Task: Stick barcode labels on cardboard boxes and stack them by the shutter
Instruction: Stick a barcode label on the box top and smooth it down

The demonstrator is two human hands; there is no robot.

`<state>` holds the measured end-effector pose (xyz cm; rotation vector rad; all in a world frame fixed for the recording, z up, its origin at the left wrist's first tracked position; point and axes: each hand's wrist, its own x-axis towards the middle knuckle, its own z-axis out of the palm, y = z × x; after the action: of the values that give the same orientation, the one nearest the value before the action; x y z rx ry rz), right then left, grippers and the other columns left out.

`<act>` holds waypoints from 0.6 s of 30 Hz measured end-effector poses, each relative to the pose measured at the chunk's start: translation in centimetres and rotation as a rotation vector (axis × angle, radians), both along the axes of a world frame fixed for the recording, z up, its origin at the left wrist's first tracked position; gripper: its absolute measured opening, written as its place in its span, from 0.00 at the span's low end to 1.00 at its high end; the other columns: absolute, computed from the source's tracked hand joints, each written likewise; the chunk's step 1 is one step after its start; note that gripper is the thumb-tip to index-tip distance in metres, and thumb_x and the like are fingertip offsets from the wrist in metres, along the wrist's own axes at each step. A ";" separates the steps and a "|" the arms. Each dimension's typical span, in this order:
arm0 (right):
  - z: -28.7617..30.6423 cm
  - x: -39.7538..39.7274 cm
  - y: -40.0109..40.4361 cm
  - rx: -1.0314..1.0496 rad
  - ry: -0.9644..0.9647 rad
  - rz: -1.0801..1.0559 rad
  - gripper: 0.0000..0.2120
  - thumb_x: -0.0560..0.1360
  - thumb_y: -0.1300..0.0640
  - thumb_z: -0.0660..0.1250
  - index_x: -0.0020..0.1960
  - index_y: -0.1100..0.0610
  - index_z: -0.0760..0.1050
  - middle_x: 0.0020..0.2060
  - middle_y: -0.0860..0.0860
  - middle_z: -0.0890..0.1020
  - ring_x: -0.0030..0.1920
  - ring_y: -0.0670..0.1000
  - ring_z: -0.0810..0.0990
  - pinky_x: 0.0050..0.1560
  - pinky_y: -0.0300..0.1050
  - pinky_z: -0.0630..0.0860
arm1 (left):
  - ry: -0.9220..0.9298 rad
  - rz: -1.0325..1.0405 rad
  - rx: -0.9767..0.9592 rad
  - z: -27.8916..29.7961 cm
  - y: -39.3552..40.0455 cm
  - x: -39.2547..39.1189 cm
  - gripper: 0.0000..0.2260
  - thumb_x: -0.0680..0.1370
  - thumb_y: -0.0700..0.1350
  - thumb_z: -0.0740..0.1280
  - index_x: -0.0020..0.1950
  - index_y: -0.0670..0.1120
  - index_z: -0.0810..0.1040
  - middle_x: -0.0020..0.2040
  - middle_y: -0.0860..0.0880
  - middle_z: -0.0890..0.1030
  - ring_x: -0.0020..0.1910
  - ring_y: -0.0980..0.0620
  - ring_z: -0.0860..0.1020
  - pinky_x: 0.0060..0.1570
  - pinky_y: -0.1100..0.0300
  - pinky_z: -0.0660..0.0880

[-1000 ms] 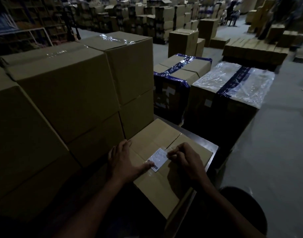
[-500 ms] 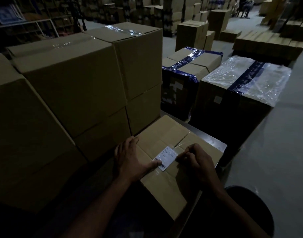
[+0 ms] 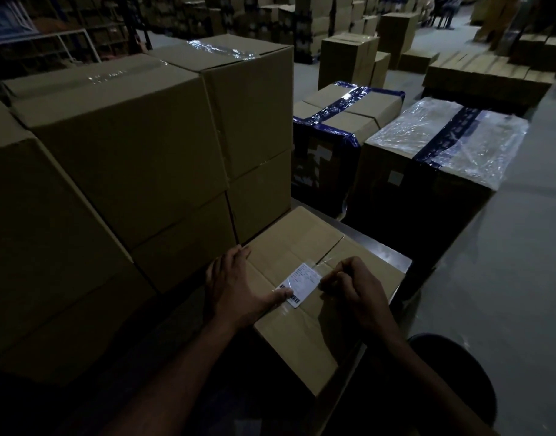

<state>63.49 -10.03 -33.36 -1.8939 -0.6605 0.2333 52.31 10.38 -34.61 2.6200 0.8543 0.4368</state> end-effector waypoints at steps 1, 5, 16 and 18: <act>-0.1 0.0 0.1 -0.005 -0.009 0.006 0.05 0.80 0.52 0.57 0.48 0.48 0.70 0.45 0.48 0.82 0.46 0.48 0.83 0.46 0.50 0.81 | -0.005 0.000 -0.002 0.0 0.0 0.0 0.56 0.56 0.84 0.59 0.76 0.51 0.63 0.76 0.50 0.63 0.74 0.50 0.61 0.75 0.50 0.51; 0.3 0.7 0.6 -0.023 0.051 0.015 0.05 0.80 0.54 0.57 0.49 0.52 0.71 0.46 0.49 0.83 0.48 0.47 0.83 0.50 0.56 0.80 | 0.008 -0.005 -0.018 0.1 0.0 0.1 0.56 0.56 0.83 0.60 0.76 0.52 0.62 0.76 0.51 0.63 0.74 0.50 0.60 0.75 0.50 0.50; 0.4 1.5 1.6 -0.041 0.028 0.083 0.04 0.81 0.58 0.58 0.50 0.52 0.70 0.49 0.48 0.83 0.51 0.46 0.82 0.49 0.56 0.80 | -0.013 -0.003 -0.005 0.0 0.0 0.1 0.56 0.56 0.84 0.58 0.75 0.51 0.64 0.75 0.51 0.65 0.74 0.51 0.62 0.75 0.50 0.51; 0.3 1.7 1.6 -0.056 0.019 0.101 0.04 0.81 0.57 0.58 0.49 0.51 0.70 0.50 0.47 0.83 0.52 0.46 0.82 0.50 0.54 0.81 | -0.015 -0.002 -0.003 -0.1 0.0 0.2 0.57 0.56 0.84 0.57 0.75 0.50 0.64 0.75 0.51 0.65 0.74 0.50 0.62 0.75 0.50 0.51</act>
<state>65.15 -8.41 -33.01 -1.9117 -0.7444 0.3377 52.47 10.39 -34.69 2.6109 0.8472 0.4536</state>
